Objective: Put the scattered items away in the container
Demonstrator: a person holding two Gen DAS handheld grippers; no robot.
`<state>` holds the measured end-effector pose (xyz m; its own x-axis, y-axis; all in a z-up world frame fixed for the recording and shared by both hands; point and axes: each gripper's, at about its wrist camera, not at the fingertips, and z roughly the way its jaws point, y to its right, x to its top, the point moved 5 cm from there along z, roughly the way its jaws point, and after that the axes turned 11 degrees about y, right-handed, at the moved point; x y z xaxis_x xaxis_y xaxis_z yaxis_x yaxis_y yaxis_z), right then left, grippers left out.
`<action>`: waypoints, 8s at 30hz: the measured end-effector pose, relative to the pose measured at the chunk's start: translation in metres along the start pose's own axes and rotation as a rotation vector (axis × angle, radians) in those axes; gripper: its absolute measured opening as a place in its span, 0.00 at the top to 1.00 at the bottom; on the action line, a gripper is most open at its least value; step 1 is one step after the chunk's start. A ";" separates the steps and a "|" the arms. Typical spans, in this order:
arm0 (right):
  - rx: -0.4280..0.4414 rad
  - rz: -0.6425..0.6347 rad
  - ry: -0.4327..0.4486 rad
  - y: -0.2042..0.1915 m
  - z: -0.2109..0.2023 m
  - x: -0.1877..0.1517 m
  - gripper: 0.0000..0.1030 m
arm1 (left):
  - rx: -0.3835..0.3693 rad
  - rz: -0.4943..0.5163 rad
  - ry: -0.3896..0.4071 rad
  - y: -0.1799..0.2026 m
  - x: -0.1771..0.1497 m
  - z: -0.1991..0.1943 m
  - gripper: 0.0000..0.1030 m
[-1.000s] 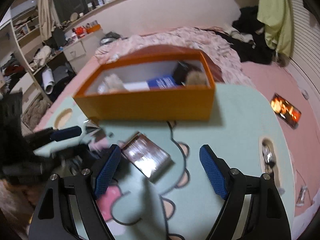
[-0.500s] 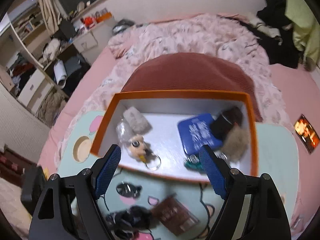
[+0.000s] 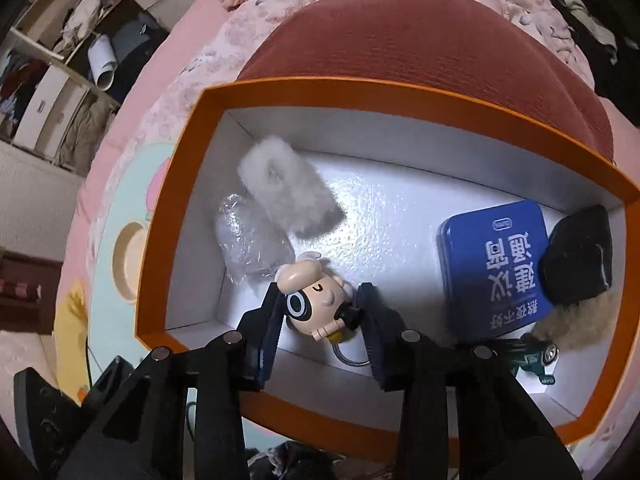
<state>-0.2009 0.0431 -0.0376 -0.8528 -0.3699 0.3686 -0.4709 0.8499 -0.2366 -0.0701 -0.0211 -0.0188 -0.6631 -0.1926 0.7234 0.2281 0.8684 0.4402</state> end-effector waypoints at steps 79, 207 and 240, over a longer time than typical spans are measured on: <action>0.243 0.183 0.531 0.056 -0.098 -0.121 0.35 | -0.017 0.375 -0.183 0.052 0.149 0.027 0.64; 0.228 0.188 0.552 0.039 -0.103 -0.136 0.22 | -0.226 0.015 -0.008 0.032 0.089 -0.006 0.75; 0.207 0.056 0.557 0.025 -0.112 -0.119 0.66 | -0.215 0.024 0.054 0.019 0.113 -0.002 0.75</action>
<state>-0.0863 0.1502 0.0130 -0.6572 -0.0268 0.7532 -0.5105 0.7511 -0.4187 -0.1394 -0.0275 0.0730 -0.6181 -0.2022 0.7597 0.3938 0.7567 0.5218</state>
